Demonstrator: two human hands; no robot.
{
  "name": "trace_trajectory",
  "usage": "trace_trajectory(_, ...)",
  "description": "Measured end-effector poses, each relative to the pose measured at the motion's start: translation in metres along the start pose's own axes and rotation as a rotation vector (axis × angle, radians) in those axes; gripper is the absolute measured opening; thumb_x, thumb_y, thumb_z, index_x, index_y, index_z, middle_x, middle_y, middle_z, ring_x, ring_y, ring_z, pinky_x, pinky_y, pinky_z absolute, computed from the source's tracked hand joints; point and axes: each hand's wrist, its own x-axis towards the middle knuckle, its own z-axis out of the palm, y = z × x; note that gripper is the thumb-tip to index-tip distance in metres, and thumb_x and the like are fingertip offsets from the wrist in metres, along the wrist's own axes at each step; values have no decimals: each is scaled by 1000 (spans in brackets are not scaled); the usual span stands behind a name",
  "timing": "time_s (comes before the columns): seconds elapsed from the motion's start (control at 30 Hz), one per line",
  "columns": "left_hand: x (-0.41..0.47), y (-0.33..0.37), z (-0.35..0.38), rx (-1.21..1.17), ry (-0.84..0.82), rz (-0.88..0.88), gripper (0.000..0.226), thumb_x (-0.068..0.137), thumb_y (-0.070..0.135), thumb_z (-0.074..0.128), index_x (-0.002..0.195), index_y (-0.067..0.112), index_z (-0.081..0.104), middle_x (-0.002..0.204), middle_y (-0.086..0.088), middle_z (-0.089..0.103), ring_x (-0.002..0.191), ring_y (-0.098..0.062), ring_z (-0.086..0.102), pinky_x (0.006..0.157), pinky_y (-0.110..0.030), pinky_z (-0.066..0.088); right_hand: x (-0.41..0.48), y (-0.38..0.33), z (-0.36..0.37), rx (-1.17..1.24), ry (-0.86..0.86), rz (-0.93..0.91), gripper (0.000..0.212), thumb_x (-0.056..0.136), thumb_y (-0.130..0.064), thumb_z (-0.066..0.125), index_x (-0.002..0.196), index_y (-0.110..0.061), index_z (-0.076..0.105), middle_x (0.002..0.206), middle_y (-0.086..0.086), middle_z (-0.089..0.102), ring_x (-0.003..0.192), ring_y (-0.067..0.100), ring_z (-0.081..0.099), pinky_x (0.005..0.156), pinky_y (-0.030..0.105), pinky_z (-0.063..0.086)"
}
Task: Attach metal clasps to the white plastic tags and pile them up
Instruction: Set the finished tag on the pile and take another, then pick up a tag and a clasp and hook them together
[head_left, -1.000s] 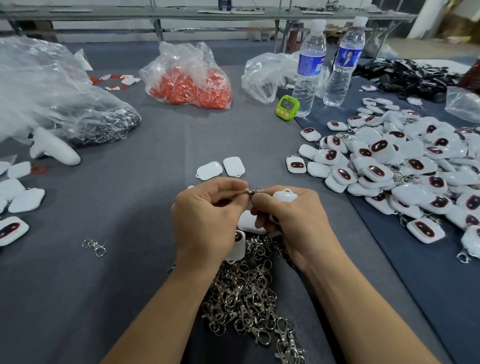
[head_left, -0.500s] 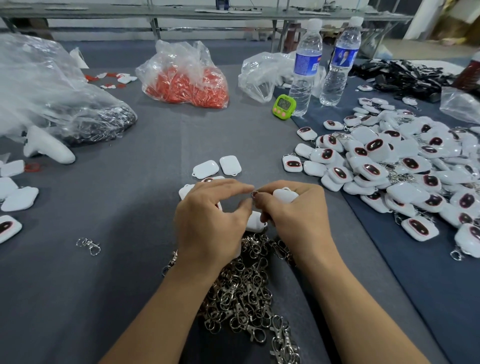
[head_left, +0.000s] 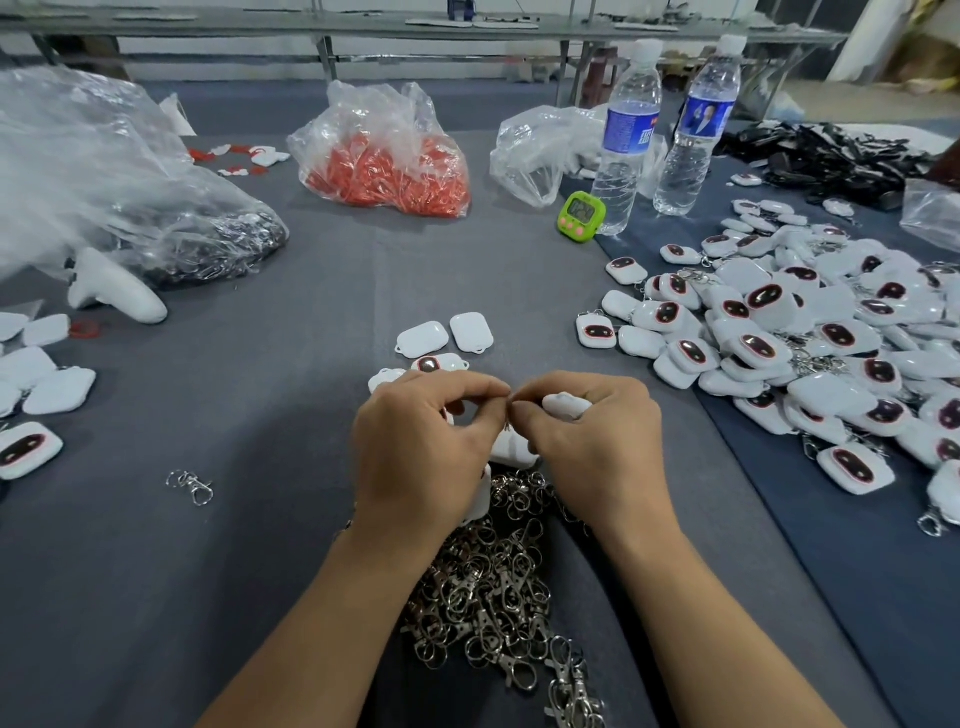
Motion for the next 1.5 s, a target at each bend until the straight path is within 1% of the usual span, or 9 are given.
trace_trajectory(0.13, 1, -3, 1, -54, -56, -65, 10, 74, 32, 83, 76, 40, 78, 67, 28, 67, 66, 0, 62, 57, -5, 40, 3, 2, 1, 114, -22, 82, 18, 73, -19, 76, 70, -36, 79, 58, -10, 69, 53, 2, 60, 54, 17, 44)
trace_trajectory(0.6, 8, -6, 3, -366, -71, -230, 11, 66, 40, 76, 75, 45, 78, 64, 17, 71, 55, -1, 61, 57, -19, 48, 7, 4, -3, 303, -53, 161, 12, 77, -14, 76, 75, -25, 81, 54, -1, 66, 47, 7, 55, 45, 20, 42)
trace_trajectory(0.8, 22, -16, -6, -483, 160, -421, 10, 68, 36, 79, 76, 40, 79, 70, 12, 76, 62, -1, 69, 59, -16, 52, 1, -2, -8, -135, -325, 53, 32, 55, -52, 87, 84, -47, 78, 85, -27, 72, 82, -12, 66, 66, 10, 49)
trace_trajectory(0.97, 25, -18, -9, -499, 185, -477, 10, 69, 31, 81, 77, 37, 80, 74, 10, 77, 66, -4, 71, 65, -23, 54, 9, -3, 13, -331, -317, -43, 33, 65, -43, 91, 95, -37, 80, 94, -14, 66, 84, 2, 63, 75, 27, 53)
trace_trajectory(1.07, 21, -15, -10, -404, 142, -417, 13, 69, 34, 80, 79, 41, 79, 70, 13, 75, 63, -5, 70, 63, -22, 54, 16, -1, 23, -315, -145, -40, 27, 82, -37, 81, 109, -32, 78, 99, -11, 67, 95, 11, 64, 84, 26, 48)
trace_trajectory(1.2, 13, -9, -9, 36, 80, -135, 10, 70, 43, 78, 80, 44, 77, 67, 21, 66, 67, -3, 64, 66, -24, 50, 17, 6, 15, -135, -23, 58, 24, 83, -28, 74, 106, -35, 77, 88, -20, 70, 87, -4, 64, 72, 0, 38)
trace_trajectory(1.33, 5, -2, -1, 134, 34, 90, 8, 70, 34, 80, 78, 34, 77, 67, 15, 67, 71, -7, 58, 69, -31, 52, 11, 10, -3, -21, -51, 46, 17, 74, -26, 78, 83, -40, 77, 69, -22, 72, 69, -4, 67, 64, 9, 47)
trace_trajectory(1.43, 5, -2, 0, 6, -70, 54, 33, 73, 36, 76, 102, 48, 66, 78, 15, 69, 77, -8, 61, 68, -26, 48, 11, 10, -7, 6, -80, 24, 23, 77, -22, 79, 80, -45, 77, 70, -18, 74, 69, 1, 70, 66, 16, 54)
trace_trajectory(1.5, 6, -1, 0, -47, -100, 19, 31, 73, 37, 75, 96, 54, 64, 83, 28, 68, 76, -9, 63, 65, -23, 46, 13, 9, -9, 18, -84, 17, 18, 75, -26, 77, 78, -44, 77, 68, -16, 74, 67, 3, 70, 64, 18, 54)
